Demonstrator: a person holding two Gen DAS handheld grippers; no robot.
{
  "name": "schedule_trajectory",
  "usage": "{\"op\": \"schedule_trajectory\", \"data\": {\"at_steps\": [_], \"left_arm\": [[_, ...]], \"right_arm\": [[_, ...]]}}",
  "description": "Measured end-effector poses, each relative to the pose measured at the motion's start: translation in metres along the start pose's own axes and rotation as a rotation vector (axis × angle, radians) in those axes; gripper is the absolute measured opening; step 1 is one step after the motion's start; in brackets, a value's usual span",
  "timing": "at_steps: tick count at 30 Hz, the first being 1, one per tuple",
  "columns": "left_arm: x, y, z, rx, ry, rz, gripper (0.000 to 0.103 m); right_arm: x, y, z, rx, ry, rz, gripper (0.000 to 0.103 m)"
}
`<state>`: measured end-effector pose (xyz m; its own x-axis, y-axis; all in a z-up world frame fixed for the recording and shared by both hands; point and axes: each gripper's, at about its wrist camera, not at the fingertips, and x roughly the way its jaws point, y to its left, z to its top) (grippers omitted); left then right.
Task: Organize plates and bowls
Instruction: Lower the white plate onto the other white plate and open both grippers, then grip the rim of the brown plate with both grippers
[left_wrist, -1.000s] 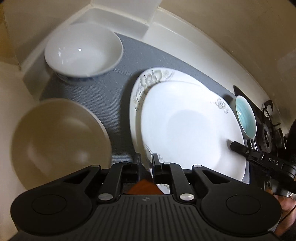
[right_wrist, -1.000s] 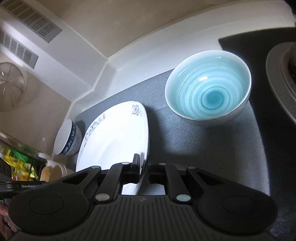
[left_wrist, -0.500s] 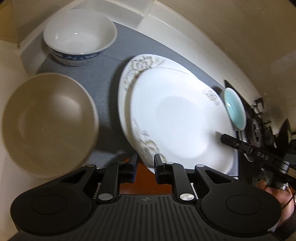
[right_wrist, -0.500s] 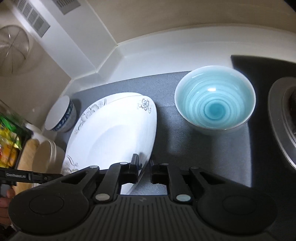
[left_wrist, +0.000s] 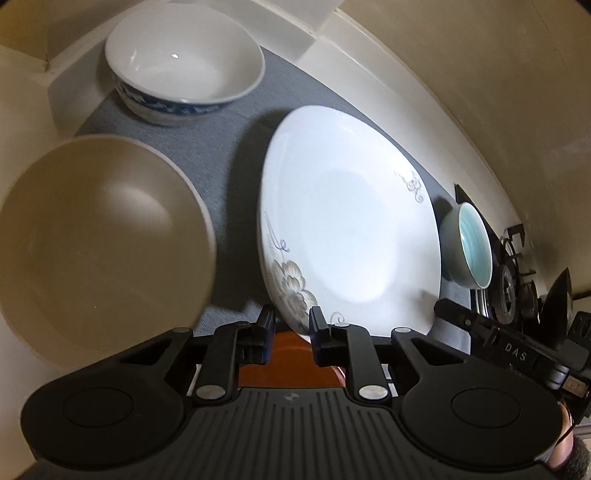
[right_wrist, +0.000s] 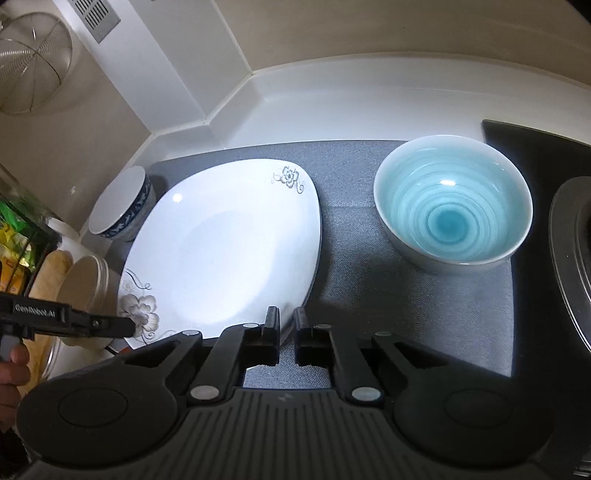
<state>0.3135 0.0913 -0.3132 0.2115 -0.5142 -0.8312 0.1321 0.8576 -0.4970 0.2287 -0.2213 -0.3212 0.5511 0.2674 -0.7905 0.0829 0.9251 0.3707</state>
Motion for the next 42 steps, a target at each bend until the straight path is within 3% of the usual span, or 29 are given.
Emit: {"op": "schedule_trajectory", "data": {"at_steps": [3, 8, 12, 16, 23, 29, 31, 35, 42], "left_arm": [[-0.003, 0.000, 0.004, 0.005, -0.008, 0.019, 0.021], [-0.002, -0.014, 0.012, 0.117, -0.047, 0.101, 0.022], [0.002, -0.013, 0.026, 0.124, -0.052, 0.132, 0.020], [0.010, -0.018, 0.030, 0.175, -0.077, 0.160, 0.021], [0.008, -0.011, 0.029, 0.185, -0.081, 0.124, 0.019], [-0.015, -0.019, 0.017, 0.233, -0.071, 0.183, 0.021], [-0.022, -0.021, 0.007, 0.246, -0.046, 0.195, 0.023], [-0.024, -0.027, -0.017, 0.287, 0.049, 0.314, 0.020], [-0.014, -0.024, -0.057, 0.313, 0.144, 0.388, 0.020]], "right_arm": [[0.001, 0.000, -0.003, 0.006, 0.006, 0.015, 0.009], [-0.001, -0.004, -0.013, 0.042, -0.012, 0.036, 0.013], [0.001, -0.013, -0.018, 0.102, -0.015, 0.048, 0.028], [0.000, -0.014, -0.025, 0.105, -0.033, 0.065, 0.030], [-0.003, -0.018, -0.057, 0.120, -0.098, 0.070, 0.032], [-0.004, -0.031, -0.080, 0.222, -0.129, 0.084, 0.032], [-0.009, -0.031, -0.089, 0.249, -0.135, 0.099, 0.032], [-0.015, -0.022, -0.103, 0.277, -0.114, 0.142, 0.032], [-0.015, 0.003, -0.113, 0.168, -0.061, 0.222, 0.041]]}}
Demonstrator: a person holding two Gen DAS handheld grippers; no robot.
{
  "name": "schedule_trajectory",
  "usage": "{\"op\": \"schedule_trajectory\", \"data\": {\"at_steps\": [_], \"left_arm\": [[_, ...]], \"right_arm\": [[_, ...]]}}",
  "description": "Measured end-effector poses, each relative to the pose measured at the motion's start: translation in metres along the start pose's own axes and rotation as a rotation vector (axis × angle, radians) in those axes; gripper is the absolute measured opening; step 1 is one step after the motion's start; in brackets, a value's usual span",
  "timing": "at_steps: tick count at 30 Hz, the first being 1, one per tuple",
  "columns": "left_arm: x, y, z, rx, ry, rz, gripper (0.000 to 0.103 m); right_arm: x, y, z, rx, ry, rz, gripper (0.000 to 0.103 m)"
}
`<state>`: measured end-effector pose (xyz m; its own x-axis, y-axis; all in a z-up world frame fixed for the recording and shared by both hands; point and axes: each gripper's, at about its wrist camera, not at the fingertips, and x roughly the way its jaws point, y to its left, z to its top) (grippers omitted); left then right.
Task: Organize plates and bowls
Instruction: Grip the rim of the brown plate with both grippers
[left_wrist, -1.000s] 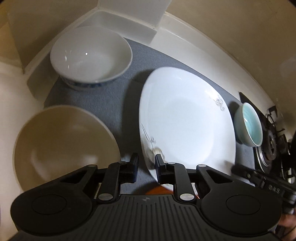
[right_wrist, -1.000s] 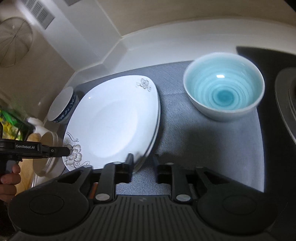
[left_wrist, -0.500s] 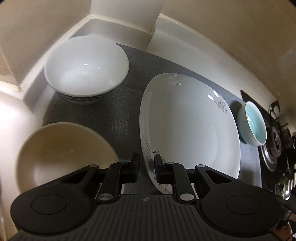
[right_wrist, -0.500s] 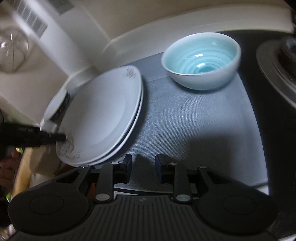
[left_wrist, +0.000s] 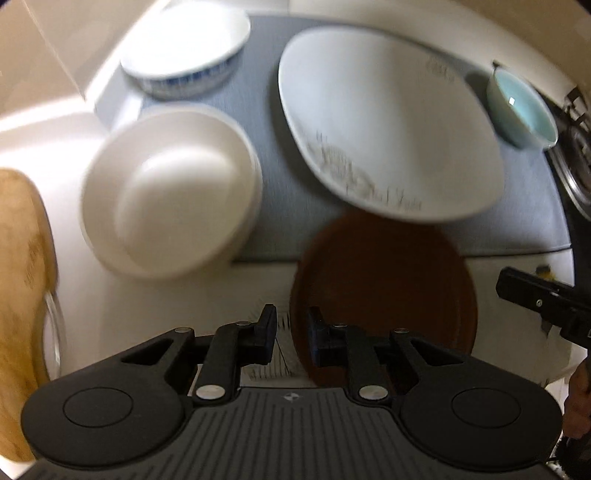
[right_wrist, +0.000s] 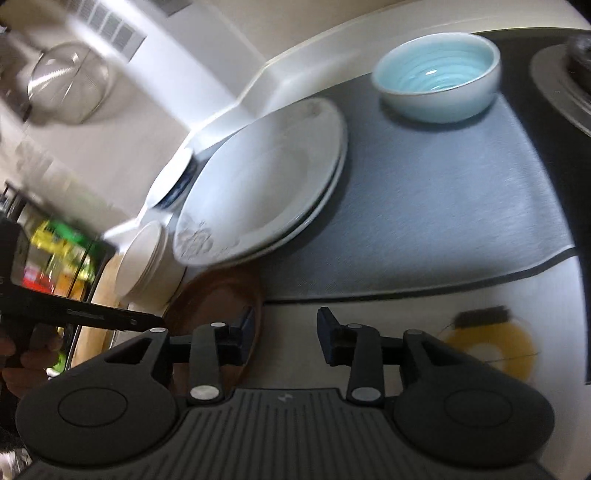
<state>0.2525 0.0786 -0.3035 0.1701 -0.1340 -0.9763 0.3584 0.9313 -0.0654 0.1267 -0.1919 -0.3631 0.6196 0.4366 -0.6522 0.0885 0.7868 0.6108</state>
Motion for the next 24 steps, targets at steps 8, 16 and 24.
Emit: {"op": "schedule_trajectory", "data": {"at_steps": [8, 16, 24], "left_arm": [[0.010, 0.000, -0.006, -0.087, -0.027, -0.013, 0.020], [0.014, -0.010, -0.012, -0.116, -0.063, -0.008, 0.020], [0.009, -0.025, -0.032, -0.127, -0.071, 0.016, 0.018]], "right_arm": [[0.014, 0.014, 0.006, -0.057, 0.070, 0.003, 0.041], [0.038, 0.033, 0.013, -0.110, 0.176, -0.006, 0.031], [0.042, 0.054, 0.012, -0.264, 0.200, -0.126, 0.011]]}}
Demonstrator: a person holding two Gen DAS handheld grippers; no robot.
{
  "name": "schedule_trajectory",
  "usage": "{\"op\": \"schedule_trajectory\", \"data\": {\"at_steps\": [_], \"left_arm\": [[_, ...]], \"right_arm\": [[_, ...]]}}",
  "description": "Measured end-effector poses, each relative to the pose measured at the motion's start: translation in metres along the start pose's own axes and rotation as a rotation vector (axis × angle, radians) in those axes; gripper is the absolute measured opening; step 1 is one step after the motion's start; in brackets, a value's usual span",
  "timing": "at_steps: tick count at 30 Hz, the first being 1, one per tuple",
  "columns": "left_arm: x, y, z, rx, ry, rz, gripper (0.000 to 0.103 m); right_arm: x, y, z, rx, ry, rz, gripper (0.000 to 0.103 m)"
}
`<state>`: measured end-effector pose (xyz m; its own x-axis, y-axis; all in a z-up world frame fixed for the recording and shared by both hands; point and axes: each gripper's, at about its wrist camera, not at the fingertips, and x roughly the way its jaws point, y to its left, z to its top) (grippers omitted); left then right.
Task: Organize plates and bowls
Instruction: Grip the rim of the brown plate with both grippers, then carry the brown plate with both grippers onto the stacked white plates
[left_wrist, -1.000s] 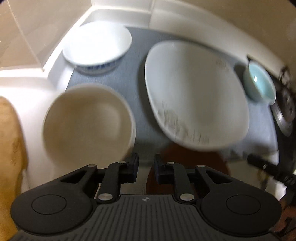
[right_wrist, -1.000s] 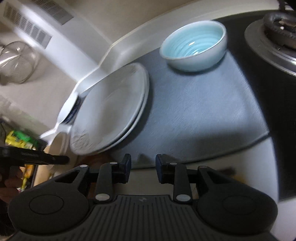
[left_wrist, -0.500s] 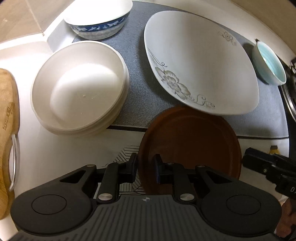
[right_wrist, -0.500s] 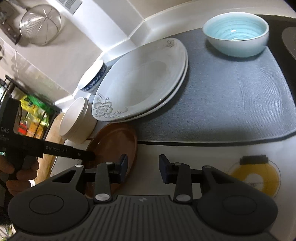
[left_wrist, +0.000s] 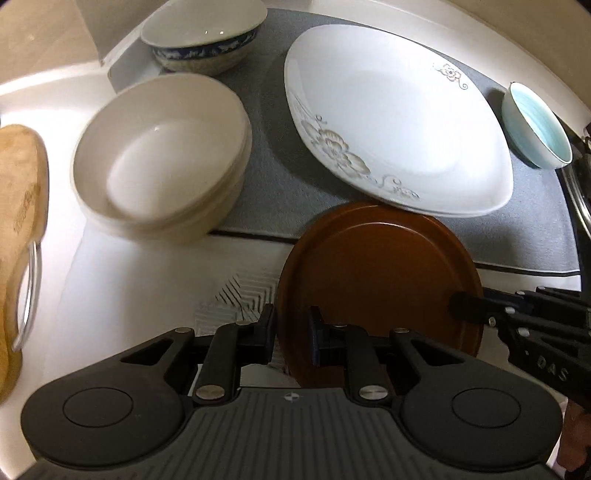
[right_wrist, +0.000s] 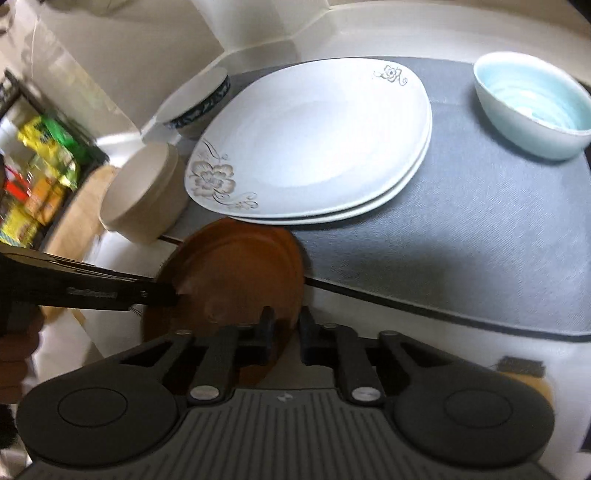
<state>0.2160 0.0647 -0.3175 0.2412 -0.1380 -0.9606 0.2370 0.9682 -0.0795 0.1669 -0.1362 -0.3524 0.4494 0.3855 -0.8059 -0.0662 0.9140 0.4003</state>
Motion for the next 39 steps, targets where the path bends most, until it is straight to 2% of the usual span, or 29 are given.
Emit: {"op": "schedule_trajectory", "data": {"at_steps": [3, 9, 13, 20, 25, 29, 39], "left_arm": [[-0.003, 0.002, -0.009, -0.018, 0.016, -0.025, 0.013], [-0.013, 0.004, -0.028, -0.069, 0.052, -0.075, 0.011], [-0.025, 0.003, -0.036, -0.079, 0.034, -0.081, 0.008], [-0.053, 0.008, -0.033, -0.125, 0.001, -0.136, 0.007], [-0.078, 0.016, -0.020, -0.176, -0.060, -0.207, 0.007], [-0.094, 0.016, -0.002, -0.188, -0.108, -0.230, 0.007], [-0.129, 0.012, 0.074, -0.185, -0.258, -0.286, 0.007]], "right_arm": [[-0.005, -0.001, -0.001, -0.006, 0.014, -0.021, 0.011], [-0.026, 0.005, -0.008, -0.044, 0.029, -0.040, 0.010], [-0.041, 0.007, -0.012, -0.053, 0.031, -0.039, 0.009], [-0.068, 0.003, -0.007, 0.033, 0.017, 0.011, 0.006], [-0.093, 0.009, 0.011, 0.007, -0.062, 0.015, 0.006], [-0.104, 0.010, 0.036, 0.022, -0.118, 0.027, 0.006], [-0.134, 0.011, 0.111, 0.019, -0.279, 0.021, 0.006]]}}
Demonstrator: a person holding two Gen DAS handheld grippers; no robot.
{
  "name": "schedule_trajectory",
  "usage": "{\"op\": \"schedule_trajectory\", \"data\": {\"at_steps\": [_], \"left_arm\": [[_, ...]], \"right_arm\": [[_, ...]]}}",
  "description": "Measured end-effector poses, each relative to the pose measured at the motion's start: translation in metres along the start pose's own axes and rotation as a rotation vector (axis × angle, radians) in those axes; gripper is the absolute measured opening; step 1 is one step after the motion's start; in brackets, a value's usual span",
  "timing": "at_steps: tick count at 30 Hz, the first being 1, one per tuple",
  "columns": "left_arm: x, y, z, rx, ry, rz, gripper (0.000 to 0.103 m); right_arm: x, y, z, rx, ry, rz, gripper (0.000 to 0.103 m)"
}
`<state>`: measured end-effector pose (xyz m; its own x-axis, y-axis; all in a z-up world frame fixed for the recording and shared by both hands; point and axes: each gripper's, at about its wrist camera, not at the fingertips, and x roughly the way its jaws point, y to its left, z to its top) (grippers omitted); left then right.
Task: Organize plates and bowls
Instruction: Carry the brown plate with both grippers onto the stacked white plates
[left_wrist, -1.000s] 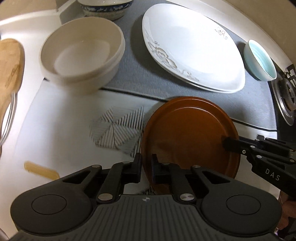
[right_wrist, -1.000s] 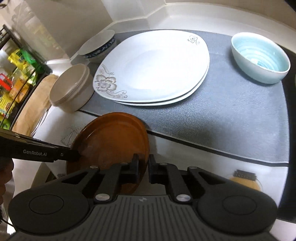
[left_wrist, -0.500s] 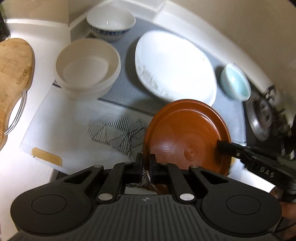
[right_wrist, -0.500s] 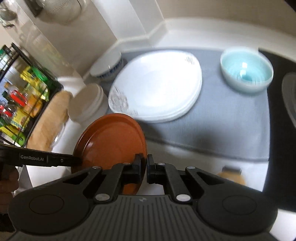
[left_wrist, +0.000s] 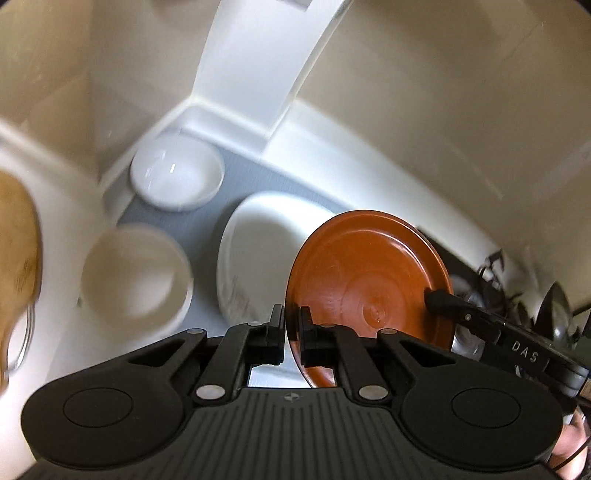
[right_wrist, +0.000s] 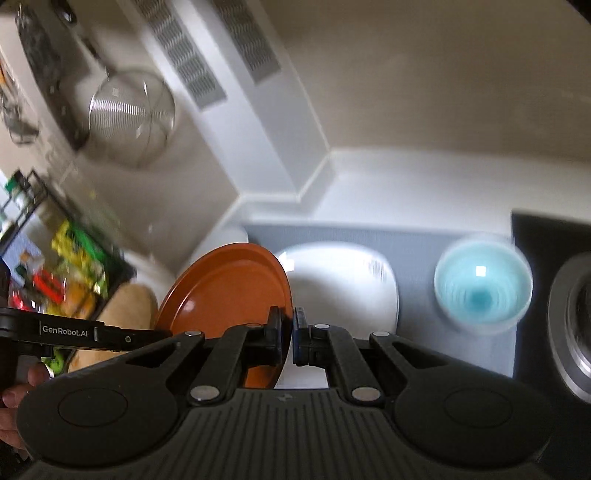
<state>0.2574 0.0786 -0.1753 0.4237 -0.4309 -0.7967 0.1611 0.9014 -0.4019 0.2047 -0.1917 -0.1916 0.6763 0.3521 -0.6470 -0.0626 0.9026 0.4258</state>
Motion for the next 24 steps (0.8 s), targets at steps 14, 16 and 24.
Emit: {"op": "schedule_trajectory", "data": {"at_steps": [14, 16, 24], "left_arm": [[0.063, 0.013, 0.044, -0.042, 0.017, -0.007, 0.007], [0.074, 0.016, 0.045, -0.042, 0.035, -0.002, 0.007], [0.101, 0.030, 0.049, -0.041, 0.062, 0.022, 0.007]], "right_arm": [[0.061, -0.019, 0.027, 0.046, 0.013, -0.072, 0.006], [0.070, -0.024, 0.022, 0.064, 0.026, -0.083, 0.006], [0.097, -0.031, 0.012, 0.047, 0.064, -0.103, 0.007]]}}
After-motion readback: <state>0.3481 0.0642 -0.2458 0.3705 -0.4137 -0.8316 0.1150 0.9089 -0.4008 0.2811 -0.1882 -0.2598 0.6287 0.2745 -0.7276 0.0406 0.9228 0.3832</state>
